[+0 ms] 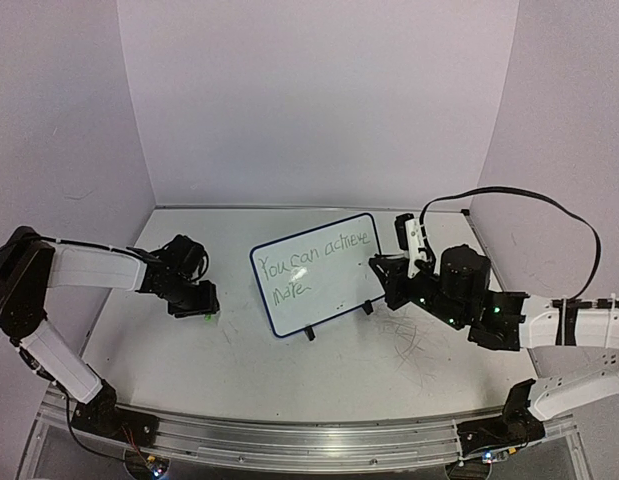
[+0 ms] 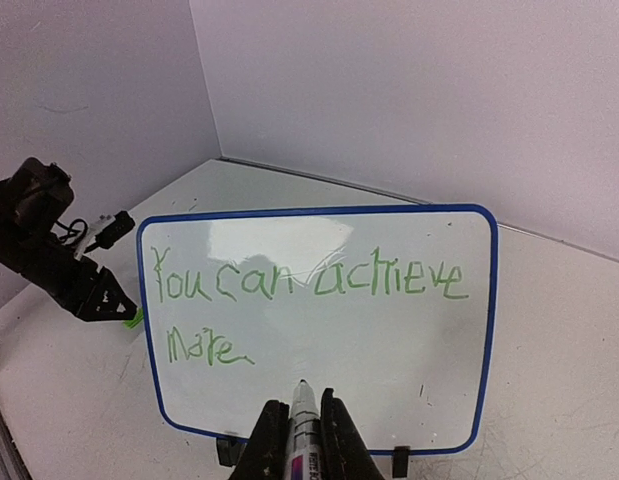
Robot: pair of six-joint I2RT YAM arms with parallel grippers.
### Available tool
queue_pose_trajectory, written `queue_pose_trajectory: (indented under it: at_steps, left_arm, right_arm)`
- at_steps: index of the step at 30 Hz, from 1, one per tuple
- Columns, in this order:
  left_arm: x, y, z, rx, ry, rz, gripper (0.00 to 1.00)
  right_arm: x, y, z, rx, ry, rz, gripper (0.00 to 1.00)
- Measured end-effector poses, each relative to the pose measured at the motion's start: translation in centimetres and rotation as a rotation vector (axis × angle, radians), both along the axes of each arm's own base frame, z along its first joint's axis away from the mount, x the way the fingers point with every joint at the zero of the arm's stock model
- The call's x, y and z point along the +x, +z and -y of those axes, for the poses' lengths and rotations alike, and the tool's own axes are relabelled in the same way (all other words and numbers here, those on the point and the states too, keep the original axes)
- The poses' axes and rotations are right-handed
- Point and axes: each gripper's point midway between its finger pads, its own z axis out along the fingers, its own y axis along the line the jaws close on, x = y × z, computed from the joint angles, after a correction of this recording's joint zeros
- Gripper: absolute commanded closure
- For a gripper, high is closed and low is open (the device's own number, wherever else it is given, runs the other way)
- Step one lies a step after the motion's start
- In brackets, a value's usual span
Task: Write a sentence on the whiteboard
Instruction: Pick up the pen cap from the corner of the board.
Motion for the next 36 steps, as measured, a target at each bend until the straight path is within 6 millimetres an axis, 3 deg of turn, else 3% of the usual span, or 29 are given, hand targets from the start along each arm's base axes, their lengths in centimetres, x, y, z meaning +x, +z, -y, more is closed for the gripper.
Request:
queue_pose_trajectory:
  at_steps: [6,11,25,31,36]
  left_arm:
    - [0.1,-1.7,1.0,0.090,-0.037,-0.033,0.57]
    - [0.0,-3.0,0.3,0.167,-0.040,-0.055,0.57]
    - [1.3,-3.3,0.3,0.223,-0.047,-0.055,0.68]
    - [1.5,-3.3,0.5,0.219,-0.045,-0.047,0.57]
    - [1.7,-3.3,0.6,0.215,-0.045,-0.041,0.59]
  right_arm:
    - [-0.2,1.2,0.7,0.027,-0.013,0.017,1.00]
    - [-0.3,1.0,0.9,0.024,-0.017,0.016,1.00]
    - [-0.4,0.9,1.0,0.023,-0.019,0.011,1.00]
    - [-0.4,0.9,1.0,0.025,-0.020,0.009,1.00]
    - [-0.4,0.9,1.0,0.025,-0.020,0.009,1.00]
